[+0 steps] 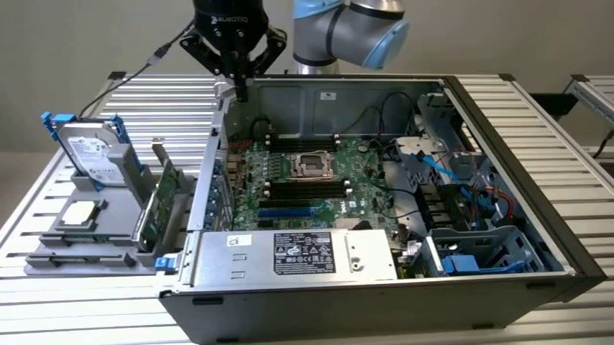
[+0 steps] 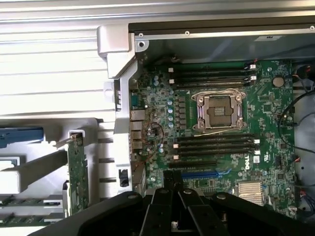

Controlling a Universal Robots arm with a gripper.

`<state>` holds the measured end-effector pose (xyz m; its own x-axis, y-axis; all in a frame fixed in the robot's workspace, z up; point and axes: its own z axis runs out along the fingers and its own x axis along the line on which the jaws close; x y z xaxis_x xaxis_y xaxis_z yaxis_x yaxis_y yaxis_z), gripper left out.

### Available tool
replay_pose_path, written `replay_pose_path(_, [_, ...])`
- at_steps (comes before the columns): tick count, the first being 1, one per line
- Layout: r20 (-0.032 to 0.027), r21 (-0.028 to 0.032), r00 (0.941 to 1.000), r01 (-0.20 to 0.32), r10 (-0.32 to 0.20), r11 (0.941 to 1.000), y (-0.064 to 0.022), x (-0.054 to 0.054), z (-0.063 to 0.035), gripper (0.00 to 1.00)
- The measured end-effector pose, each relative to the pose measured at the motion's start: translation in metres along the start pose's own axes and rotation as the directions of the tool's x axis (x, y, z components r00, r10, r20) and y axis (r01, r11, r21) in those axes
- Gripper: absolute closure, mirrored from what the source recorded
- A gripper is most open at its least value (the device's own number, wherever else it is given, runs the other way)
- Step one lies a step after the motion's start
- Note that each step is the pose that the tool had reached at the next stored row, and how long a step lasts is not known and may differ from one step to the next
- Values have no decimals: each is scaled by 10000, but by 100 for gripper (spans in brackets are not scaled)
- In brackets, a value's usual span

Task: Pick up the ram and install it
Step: 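Reach for the ram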

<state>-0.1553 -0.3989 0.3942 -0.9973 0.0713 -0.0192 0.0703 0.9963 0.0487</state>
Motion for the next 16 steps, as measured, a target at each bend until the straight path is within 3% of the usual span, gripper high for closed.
replay_pose_path(16, [-9, 8, 10000, -1, 1, 10000, -84, 730, 96, 89])
